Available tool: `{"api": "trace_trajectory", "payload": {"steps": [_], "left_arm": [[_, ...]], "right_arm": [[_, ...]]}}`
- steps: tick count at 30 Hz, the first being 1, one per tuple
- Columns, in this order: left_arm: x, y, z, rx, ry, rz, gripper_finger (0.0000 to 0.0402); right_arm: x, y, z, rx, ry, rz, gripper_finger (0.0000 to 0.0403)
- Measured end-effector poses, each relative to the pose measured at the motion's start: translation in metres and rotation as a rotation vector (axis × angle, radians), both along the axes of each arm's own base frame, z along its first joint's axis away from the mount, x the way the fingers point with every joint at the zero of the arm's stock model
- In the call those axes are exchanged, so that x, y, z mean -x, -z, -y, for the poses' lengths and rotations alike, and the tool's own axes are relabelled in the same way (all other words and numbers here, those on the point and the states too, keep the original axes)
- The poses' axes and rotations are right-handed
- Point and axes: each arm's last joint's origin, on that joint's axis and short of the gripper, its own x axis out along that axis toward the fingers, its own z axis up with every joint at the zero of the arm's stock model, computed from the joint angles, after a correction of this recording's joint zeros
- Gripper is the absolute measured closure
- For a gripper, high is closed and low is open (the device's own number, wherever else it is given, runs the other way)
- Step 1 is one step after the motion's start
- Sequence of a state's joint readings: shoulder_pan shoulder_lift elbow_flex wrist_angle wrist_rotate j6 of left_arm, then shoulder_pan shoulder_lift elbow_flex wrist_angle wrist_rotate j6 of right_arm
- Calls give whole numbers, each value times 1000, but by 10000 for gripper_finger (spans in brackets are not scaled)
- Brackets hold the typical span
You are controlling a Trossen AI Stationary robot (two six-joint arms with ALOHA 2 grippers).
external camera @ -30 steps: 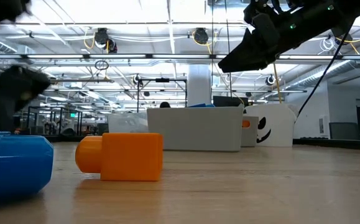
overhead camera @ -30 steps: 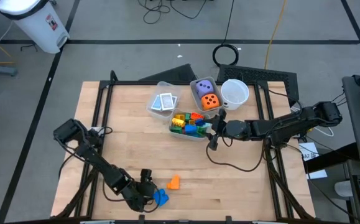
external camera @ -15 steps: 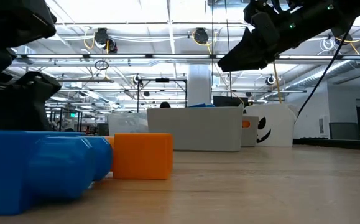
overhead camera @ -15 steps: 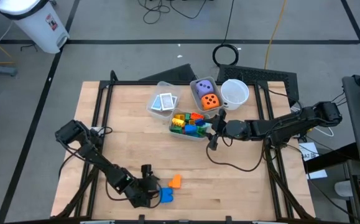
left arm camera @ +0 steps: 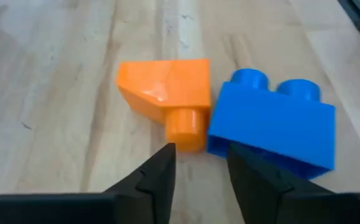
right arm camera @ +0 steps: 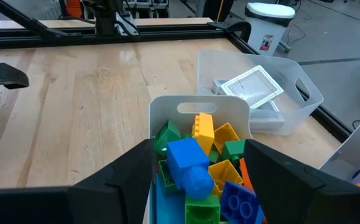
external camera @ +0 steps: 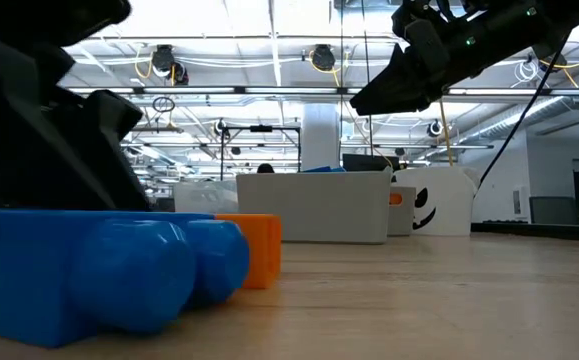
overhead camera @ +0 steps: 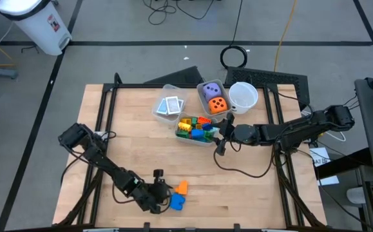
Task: Pick & Place Toys
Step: Put the blue game piece into the bottom gray bin
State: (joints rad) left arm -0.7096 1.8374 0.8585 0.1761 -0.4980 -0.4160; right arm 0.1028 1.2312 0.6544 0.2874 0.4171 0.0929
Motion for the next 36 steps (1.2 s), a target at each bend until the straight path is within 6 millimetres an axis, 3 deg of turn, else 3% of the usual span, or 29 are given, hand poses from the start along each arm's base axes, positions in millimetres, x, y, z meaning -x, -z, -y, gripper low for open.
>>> {"api": "trace_trajectory", "payload": {"steps": [8,17,27,36], "left_arm": [[-11,0,-13,43,-14,-30,311],[-12,0,-13,16,78,-37,395],[-28,-6,-29,83,-37,34,339],[-46,-3,-60,77,-124,33,269]], "right_arm": [[0,0,0,0,0,0,177],[0,0,0,0,-1,0,177],[0,0,-1,-21,2,6,177],[0,0,-1,-21,1,6,177]]}}
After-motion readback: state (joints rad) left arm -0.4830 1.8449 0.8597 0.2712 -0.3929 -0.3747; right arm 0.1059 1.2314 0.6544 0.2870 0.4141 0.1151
